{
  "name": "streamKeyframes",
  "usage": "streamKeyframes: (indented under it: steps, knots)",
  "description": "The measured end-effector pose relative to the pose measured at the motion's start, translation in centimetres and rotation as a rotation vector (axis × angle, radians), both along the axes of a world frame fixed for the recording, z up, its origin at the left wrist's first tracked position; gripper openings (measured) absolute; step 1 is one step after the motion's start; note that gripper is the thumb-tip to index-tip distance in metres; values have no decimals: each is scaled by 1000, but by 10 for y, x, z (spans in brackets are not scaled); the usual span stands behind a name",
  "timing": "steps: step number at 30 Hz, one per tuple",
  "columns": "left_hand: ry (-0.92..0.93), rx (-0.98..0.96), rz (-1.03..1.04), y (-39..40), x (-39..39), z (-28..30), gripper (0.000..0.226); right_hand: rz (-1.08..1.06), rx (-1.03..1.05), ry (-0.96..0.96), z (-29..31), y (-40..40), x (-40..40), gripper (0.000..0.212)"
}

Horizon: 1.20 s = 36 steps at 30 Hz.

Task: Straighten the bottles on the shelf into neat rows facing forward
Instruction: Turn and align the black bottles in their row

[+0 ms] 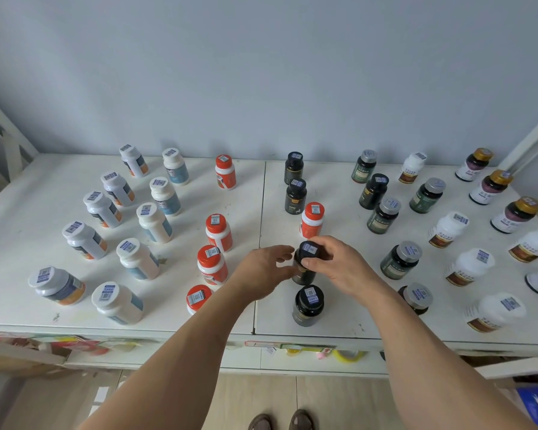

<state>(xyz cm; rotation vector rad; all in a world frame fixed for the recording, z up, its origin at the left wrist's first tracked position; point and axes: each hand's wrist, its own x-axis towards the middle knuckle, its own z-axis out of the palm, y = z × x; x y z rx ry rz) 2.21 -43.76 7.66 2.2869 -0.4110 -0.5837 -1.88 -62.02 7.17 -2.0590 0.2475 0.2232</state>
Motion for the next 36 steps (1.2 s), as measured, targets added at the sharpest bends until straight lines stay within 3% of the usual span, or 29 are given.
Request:
streamKeyframes:
  steps: [6, 11, 14, 17, 22, 25, 30, 33, 36]
  knots:
    - [-19, -16, 9, 3, 0, -2, 52, 8, 17, 21, -1, 2, -5, 41]
    - [-43, -56, 8, 4, 5, 1, 51, 7, 61, 60, 6, -2, -4, 66]
    - [-57, -96, 33, 3, 13, 7, 51, -59, 174, -12, 18, -6, 5, 50]
    - [-57, -101, 56, -2, 21, 11, 51, -166, 106, -117, 27, -13, 22, 39]
    - [-48, -70, 98, -16, 43, 15, 53, -142, -57, -79, 23, -26, 65, 69]
    - [-15, -48, 127, -25, 55, 11, 55, -27, -116, -8, 15, -32, 83, 75]
    - [6, -5, 112, -40, 70, 5, 62, 81, -177, -6, 5, -38, 96, 48]
    - [66, -40, 110, -43, 70, 0, 65, 56, -162, -27, 4, -39, 96, 44]
    - [107, -108, 91, -44, 74, -2, 52, 8, -127, -53, 12, -37, 98, 42]
